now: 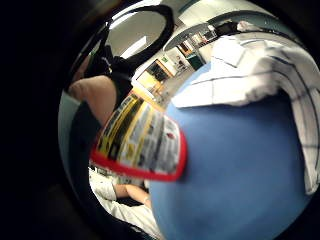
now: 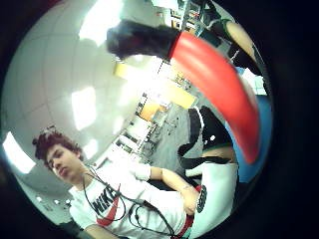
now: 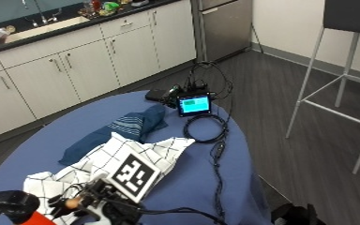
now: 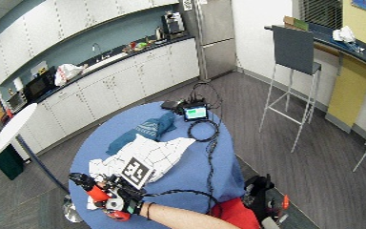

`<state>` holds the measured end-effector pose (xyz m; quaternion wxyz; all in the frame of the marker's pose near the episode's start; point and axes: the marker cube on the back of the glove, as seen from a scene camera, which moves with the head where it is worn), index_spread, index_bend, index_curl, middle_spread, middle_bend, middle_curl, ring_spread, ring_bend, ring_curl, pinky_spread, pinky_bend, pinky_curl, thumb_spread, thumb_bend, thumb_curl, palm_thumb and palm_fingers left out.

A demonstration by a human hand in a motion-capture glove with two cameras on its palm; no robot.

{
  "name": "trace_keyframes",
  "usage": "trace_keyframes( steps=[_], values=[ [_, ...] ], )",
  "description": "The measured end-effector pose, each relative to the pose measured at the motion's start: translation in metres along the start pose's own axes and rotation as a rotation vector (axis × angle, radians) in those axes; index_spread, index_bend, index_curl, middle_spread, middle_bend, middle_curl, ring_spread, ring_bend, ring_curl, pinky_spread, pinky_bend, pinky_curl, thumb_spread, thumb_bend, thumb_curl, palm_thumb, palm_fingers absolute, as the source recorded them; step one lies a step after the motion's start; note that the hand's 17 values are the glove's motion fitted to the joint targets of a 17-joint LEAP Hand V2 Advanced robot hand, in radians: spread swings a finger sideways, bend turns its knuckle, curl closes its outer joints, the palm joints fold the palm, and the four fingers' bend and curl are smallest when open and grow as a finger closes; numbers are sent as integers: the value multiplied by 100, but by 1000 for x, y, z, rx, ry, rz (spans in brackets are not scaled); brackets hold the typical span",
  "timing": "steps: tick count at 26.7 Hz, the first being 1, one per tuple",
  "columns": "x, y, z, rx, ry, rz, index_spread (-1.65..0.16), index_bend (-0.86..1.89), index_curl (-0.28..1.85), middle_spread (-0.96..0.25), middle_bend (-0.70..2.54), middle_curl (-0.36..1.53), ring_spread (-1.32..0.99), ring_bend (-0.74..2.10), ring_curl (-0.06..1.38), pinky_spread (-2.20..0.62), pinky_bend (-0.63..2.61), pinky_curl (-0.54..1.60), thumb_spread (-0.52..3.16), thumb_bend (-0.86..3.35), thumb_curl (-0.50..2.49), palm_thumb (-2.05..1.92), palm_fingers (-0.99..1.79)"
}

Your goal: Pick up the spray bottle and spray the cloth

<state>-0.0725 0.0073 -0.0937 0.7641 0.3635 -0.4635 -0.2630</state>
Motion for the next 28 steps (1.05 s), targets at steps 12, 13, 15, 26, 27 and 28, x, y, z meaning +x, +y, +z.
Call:
trace_keyframes(
  steps=[12,13,15,26,27,28],
  values=[
    [25,116,-151,-28,740,349,-33,23,29,-7,36,42,-3,19,32,17,38,32,106,-4,50,76,68],
    [26,122,-159,-21,767,359,-33,23,30,-7,36,42,-2,17,31,18,37,31,106,-4,50,75,67],
    [27,131,-173,-10,796,378,-34,23,30,-6,35,42,-1,14,29,19,36,30,107,-4,48,74,66],
    [40,152,-184,-57,831,422,-36,18,32,-5,34,40,4,13,22,22,34,29,110,-3,43,70,57],
    [41,152,-183,-60,831,424,-36,18,32,-5,34,40,4,13,22,22,34,29,111,-2,43,70,57],
    [41,152,-183,-62,831,424,-36,18,32,-5,34,40,4,13,22,22,34,29,111,-2,43,70,57]
  ],
)
